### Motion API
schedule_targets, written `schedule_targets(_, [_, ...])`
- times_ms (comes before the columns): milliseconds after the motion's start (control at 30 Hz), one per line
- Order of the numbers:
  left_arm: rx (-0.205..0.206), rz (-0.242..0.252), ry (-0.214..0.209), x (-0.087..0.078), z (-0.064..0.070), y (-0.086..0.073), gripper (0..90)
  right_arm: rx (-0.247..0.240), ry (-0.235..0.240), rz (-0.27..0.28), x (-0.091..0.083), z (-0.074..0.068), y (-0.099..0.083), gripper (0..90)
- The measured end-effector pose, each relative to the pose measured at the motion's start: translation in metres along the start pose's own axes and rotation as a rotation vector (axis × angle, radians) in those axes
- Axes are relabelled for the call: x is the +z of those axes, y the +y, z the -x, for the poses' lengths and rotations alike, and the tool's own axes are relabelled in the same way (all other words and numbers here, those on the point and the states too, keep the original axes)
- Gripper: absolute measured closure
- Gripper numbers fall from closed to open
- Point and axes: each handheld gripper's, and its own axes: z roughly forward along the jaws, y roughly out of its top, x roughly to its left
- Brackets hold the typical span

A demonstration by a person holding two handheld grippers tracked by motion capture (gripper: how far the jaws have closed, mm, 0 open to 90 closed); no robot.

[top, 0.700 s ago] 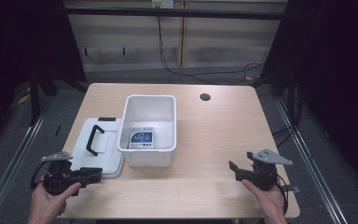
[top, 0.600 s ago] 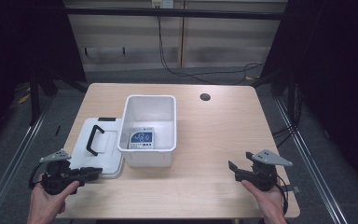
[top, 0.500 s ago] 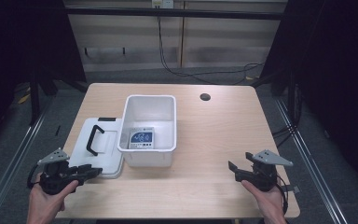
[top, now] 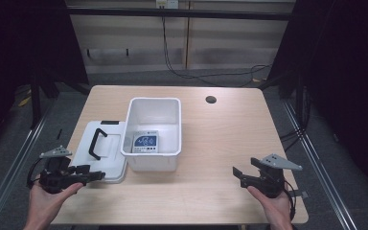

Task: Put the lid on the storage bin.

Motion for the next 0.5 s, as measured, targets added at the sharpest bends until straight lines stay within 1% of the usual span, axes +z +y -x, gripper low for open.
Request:
schedule_targets(33, [0.0, 0.004, 0.007, -0.001, -0.001, 0.002, 41.6, 0.004, 0.0, -0.001, 0.0, 0.0, 0.0, 21.2])
schedule_targets(67, [-0.01, 0.013, 0.022, -0.002, -0.001, 0.004, 41.7, 0.003, 0.002, -0.002, 0.0, 0.0, 0.0, 21.0])
schedule_targets(100, [-0.01, 0.013, 0.022, -0.002, -0.001, 0.004, 43.4, 0.003, 0.002, -0.002, 0.0, 0.0, 0.0, 21.0])
schedule_targets(133, [0.003, -0.004, 0.072, -0.004, -0.002, 0.009, 45.2, -0.001, 0.01, -0.013, 0.0, 0.0, 0.0, 20.3])
schedule_targets(167, [0.005, -0.002, 0.087, -0.005, -0.002, 0.011, 45.5, -0.001, 0.017, -0.018, 0.001, 0.0, 0.0, 19.6])
schedule_targets(200, [0.013, -0.008, 0.097, -0.006, -0.002, 0.014, 47.5, -0.003, 0.024, -0.023, 0.002, -0.001, 0.0, 19.1])
schedule_targets(233, [0.013, -0.008, 0.097, -0.006, -0.002, 0.014, 49.0, -0.008, 0.033, -0.031, 0.002, -0.001, 0.0, 19.1])
schedule_targets(267, [0.017, -0.02, 0.091, -0.006, -0.002, 0.019, 50.0, -0.014, 0.037, -0.037, 0.003, -0.002, 0.0, 19.1])
schedule_targets(300, [0.018, -0.021, 0.095, -0.005, -0.002, 0.02, 51.6, -0.018, 0.043, -0.042, 0.004, -0.003, 0.001, 19.1])
schedule_targets(333, [0.019, -0.032, 0.098, -0.004, -0.002, 0.022, 51.8, -0.02, 0.047, -0.044, 0.005, -0.004, 0.001, 19.2])
schedule_targets(367, [0.019, -0.032, 0.098, -0.004, -0.002, 0.022, 51.7, -0.026, 0.048, -0.047, 0.005, -0.004, 0.001, 19.1])
schedule_targets(400, [0.011, -0.042, 0.088, -0.001, -0.003, 0.026, 51.3, -0.028, 0.05, -0.05, 0.005, -0.004, 0.001, 19.2])
schedule_targets(433, [0.0, -0.048, 0.087, 0.0, -0.004, 0.028, 50.0, -0.027, 0.053, -0.053, 0.005, -0.004, 0.001, 19.2])
schedule_targets(500, [-0.015, -0.043, 0.086, 0.001, -0.007, 0.033, 49.5, -0.027, 0.056, -0.056, 0.006, -0.004, 0.001, 19.2])
